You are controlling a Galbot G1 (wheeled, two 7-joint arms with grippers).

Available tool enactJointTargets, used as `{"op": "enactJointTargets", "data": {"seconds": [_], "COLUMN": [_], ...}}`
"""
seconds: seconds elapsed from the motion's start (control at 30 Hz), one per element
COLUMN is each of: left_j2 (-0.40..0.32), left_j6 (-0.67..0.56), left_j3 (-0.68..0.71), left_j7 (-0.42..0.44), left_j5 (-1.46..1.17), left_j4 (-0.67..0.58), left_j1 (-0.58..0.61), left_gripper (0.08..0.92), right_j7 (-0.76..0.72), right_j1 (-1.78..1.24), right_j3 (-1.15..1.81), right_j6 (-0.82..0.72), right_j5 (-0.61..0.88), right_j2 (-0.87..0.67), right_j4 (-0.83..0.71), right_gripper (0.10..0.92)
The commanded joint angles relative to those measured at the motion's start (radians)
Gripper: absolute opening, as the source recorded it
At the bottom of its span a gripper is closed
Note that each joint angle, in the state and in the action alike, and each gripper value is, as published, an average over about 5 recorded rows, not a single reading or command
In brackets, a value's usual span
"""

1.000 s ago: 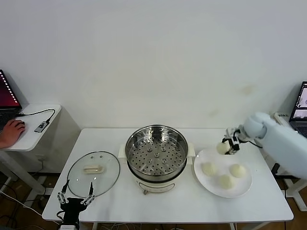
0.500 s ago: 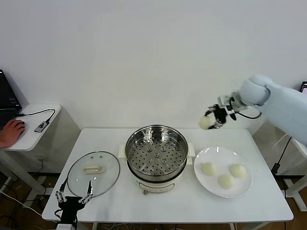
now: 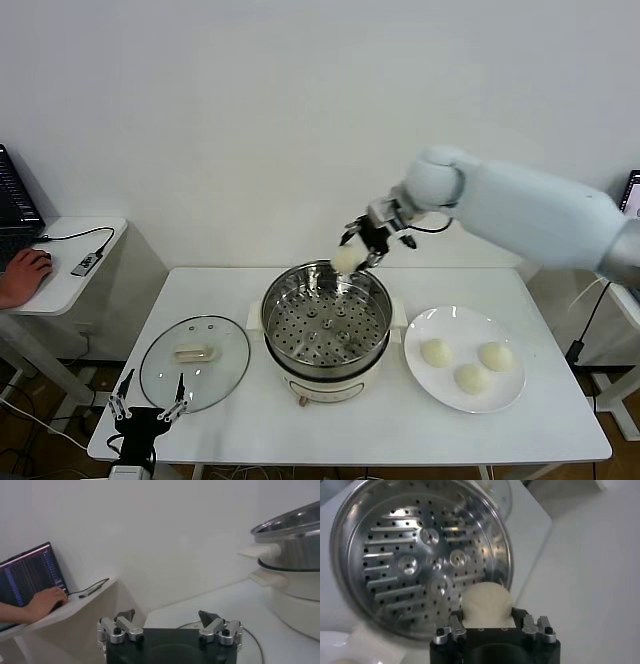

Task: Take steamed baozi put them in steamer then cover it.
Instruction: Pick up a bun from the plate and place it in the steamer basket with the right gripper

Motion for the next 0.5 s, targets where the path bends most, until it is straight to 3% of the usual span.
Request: {"op": "enactJointTargets", "data": {"seconds": [0.03, 0.23, 0.5], "left_j2": [-0.002, -0.002, -0.003], "left_j6": [-0.002, -0.002, -0.002], "left_j3": [-0.002, -0.004, -0.007], "left_j7": [-0.002, -0.002, -0.001], "left_j5": [-0.004, -0.005, -0.006], "left_j4": [-0.002, 0.000, 0.003], "left_j1": [0.000, -0.005, -0.006], "left_gripper": [0.823, 0.823, 0.823], "right_j7": [0.015, 0.032, 0.054], "right_j1": [-0.019, -0.071, -0.122], "right_j3": [-0.067, -0.052, -0.029], "right_j6": [0.144, 0.236, 0.300], "right_j5": [-0.150, -0.323, -0.425], "right_j2": [0.129, 0.158, 0.175], "right_j4": [-0.055, -0.148, -0.219], "right_gripper": [0.617, 0.619, 0.619]}}
